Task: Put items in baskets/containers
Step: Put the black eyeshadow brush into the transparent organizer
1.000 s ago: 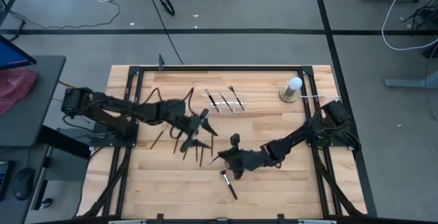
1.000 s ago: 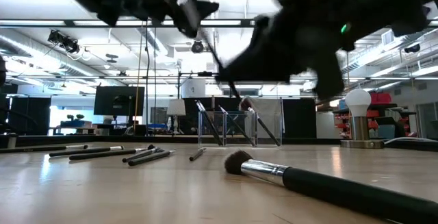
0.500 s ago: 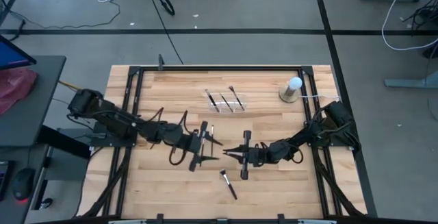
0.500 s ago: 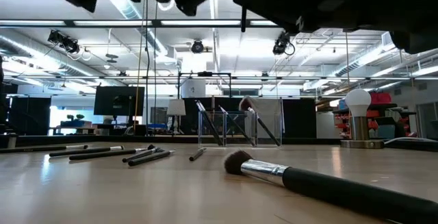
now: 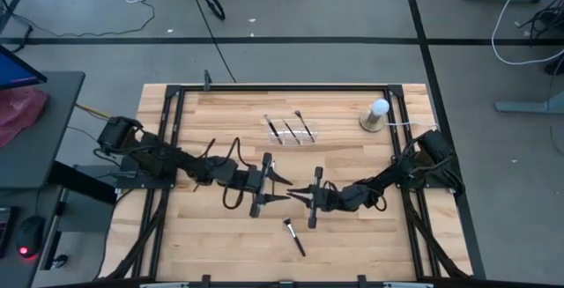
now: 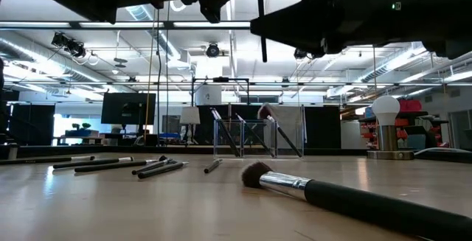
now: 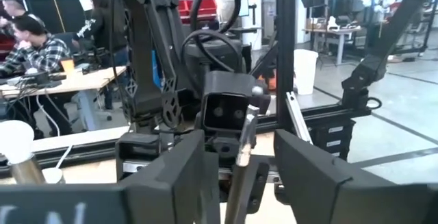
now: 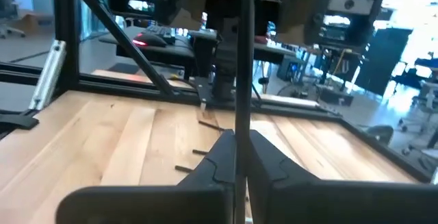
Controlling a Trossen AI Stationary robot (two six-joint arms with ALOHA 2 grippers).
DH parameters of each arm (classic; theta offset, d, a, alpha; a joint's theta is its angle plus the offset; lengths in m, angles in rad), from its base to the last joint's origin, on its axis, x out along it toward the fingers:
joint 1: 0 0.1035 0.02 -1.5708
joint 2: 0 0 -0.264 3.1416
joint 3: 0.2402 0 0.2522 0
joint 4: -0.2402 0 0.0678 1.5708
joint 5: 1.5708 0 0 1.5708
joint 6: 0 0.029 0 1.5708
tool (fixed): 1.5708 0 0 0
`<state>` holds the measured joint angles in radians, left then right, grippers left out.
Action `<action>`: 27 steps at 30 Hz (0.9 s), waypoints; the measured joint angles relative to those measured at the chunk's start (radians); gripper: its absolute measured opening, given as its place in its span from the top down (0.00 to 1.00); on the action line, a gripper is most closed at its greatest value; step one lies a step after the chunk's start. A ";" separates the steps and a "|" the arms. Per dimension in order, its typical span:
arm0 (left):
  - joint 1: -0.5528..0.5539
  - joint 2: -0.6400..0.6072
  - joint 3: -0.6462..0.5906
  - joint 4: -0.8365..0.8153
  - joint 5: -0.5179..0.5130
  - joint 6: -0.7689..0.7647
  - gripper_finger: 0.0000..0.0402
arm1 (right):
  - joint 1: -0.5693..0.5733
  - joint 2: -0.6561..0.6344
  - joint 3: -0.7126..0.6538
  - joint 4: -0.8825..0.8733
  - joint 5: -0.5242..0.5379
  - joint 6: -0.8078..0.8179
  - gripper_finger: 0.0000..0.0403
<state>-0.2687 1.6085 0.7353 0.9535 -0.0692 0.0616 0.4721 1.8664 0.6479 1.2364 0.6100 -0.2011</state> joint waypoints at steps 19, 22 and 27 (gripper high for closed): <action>0.009 0.002 0.000 0.004 -0.011 0.021 0.96 | -0.023 0.000 0.000 -0.080 0.003 0.129 0.93; 0.009 0.002 0.000 0.004 -0.026 0.009 0.95 | -0.023 0.000 0.001 -0.119 0.019 0.181 0.87; 0.019 0.002 0.000 -0.003 -0.100 -0.019 0.98 | -0.004 -0.079 -0.021 -0.335 0.134 0.271 0.74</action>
<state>-0.2494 1.6104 0.7357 0.9508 -0.1696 0.0426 0.4685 1.7876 0.6272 0.9014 0.7435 0.0700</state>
